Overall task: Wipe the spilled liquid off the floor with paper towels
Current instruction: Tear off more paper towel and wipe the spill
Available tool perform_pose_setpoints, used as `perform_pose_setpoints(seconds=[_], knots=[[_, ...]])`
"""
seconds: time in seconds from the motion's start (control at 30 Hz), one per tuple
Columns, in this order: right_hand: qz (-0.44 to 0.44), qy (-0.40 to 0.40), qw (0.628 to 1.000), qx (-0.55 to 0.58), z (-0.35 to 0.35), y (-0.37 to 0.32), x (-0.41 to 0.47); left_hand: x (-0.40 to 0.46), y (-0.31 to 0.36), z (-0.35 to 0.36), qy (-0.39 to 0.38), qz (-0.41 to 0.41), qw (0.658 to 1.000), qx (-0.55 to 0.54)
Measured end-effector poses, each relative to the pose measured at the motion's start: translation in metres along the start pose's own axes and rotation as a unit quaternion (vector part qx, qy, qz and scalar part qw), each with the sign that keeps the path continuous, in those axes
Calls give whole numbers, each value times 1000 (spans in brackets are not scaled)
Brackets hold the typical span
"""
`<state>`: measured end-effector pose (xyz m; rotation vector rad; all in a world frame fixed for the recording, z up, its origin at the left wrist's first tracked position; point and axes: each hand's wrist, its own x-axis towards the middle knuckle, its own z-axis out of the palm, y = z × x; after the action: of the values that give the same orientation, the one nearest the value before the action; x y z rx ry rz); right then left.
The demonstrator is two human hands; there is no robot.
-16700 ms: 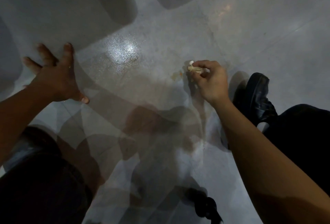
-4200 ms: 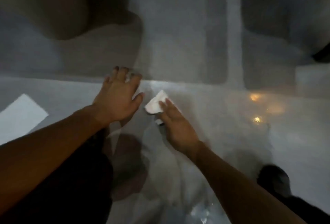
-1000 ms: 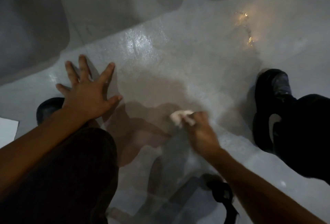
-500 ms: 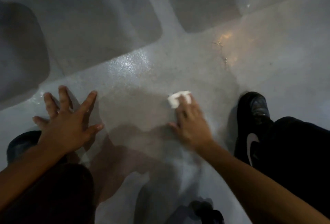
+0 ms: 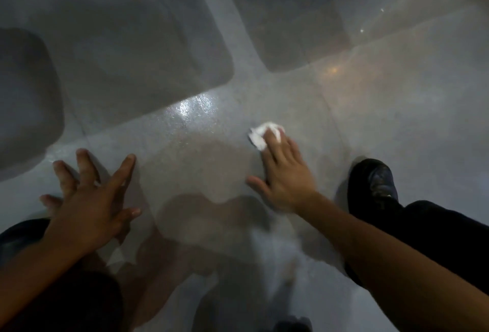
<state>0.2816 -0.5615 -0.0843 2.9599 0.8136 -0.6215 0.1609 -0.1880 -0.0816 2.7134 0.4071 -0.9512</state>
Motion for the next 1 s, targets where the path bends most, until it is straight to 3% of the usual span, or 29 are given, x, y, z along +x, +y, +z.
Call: perform_pose_setpoints(seconds=[0.07, 0.17, 0.2, 0.23, 0.3, 0.37, 0.43, 0.53, 0.6, 0.67, 0.73, 0.77, 0.83, 0.9, 0.97, 1.0], knots=[[59, 10, 998, -26, 2, 44, -16, -1, 4, -2, -11, 4, 1000, -1], [298, 41, 953, 40, -21, 63, 44, -1, 5, -5, -21, 6, 1000, 4], [332, 51, 938, 82, -30, 47, 77, -1, 5, -6, -22, 5, 1000, 2], [319, 50, 941, 105, -35, 18, 105, -2, 5, -5, -24, 4, 1000, -1], [179, 39, 979, 93, -31, -55, 131, -2, 5, -5, -20, 4, 1000, -1], [1, -7, 998, 56, -20, -113, 100, -1, 5, -7, -27, 3, 1000, -11], [-91, -33, 995, 2, -2, -114, 42, -2, 5, -7, -33, 6, 999, -28], [-75, -21, 996, -38, 8, -46, 6, -3, 4, -5, -42, 4, 999, -34], [43, -6, 998, -38, -5, -14, 36, -3, 5, -4, -44, -2, 999, -31], [190, 32, 980, 38, -24, -23, 88, -4, 7, -5, -46, 2, 998, -32], [227, 51, 968, 95, -33, -65, 124, -3, 8, -7, -51, 4, 998, -42], [174, 41, 980, 91, -28, -92, 126, -4, 7, -8, -53, 3, 998, -45], [-25, -27, 998, 46, -12, -141, 87, -5, 7, -10, -55, 0, 997, -52], [-163, -84, 983, 0, 3, -141, 24, -6, 7, -13, -55, -4, 996, -74], [-195, -88, 976, -31, 9, -102, -6, -7, 4, -20, -38, -18, 996, -82], [-172, -83, 981, -41, 6, -80, -5, -6, 0, -25, -21, -29, 997, -73]])
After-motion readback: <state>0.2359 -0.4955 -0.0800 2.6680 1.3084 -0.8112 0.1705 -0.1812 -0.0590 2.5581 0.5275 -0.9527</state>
